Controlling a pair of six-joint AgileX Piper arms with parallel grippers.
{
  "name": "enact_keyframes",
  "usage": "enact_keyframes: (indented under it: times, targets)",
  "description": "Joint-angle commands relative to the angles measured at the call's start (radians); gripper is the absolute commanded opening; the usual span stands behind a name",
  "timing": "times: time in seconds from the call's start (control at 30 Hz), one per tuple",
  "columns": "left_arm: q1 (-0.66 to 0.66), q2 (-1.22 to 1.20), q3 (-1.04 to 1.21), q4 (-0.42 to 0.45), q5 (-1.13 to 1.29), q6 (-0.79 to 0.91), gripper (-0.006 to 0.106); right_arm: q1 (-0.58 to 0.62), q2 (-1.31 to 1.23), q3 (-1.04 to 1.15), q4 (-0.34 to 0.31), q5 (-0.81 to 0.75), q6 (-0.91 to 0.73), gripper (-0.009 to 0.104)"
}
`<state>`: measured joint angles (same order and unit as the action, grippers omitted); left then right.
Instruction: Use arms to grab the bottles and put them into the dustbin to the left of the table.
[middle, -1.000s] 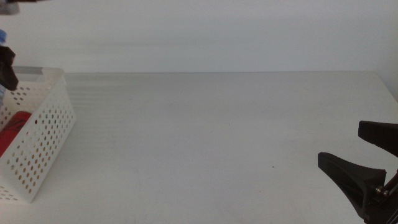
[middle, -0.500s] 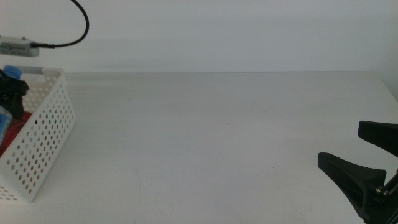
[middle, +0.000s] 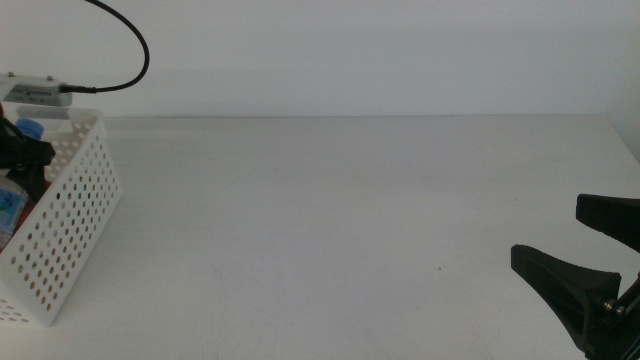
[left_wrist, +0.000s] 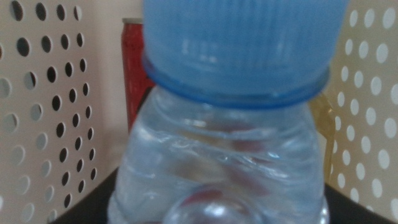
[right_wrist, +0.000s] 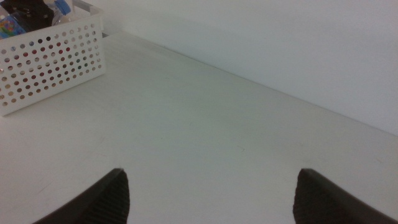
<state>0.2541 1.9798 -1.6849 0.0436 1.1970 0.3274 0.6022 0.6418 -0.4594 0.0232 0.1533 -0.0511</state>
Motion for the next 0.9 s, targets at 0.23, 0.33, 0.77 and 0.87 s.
enact_keyframes:
  times: [0.23,0.33,0.77,0.87]
  targets:
    - [-0.003,-0.068,-0.052,-0.015,0.044,-0.018,0.09,0.003,-0.001,-0.029,-0.006,-0.077,-0.003,0.074]
    - [-0.003,-0.072,-0.092,-0.015,0.11,-0.06,0.09,0.003,-0.001,-0.029,-0.006,-0.077,-0.003,0.074]
    - [-0.111,-0.36,0.048,-0.097,-0.053,-0.077,0.089,0.003,-0.001,-0.029,-0.006,-0.077,-0.003,0.074]
    - [-0.145,-0.471,0.148,-0.107,-0.14,-0.077,0.087,0.003,-0.001,-0.029,-0.006,-0.077,-0.003,0.074]
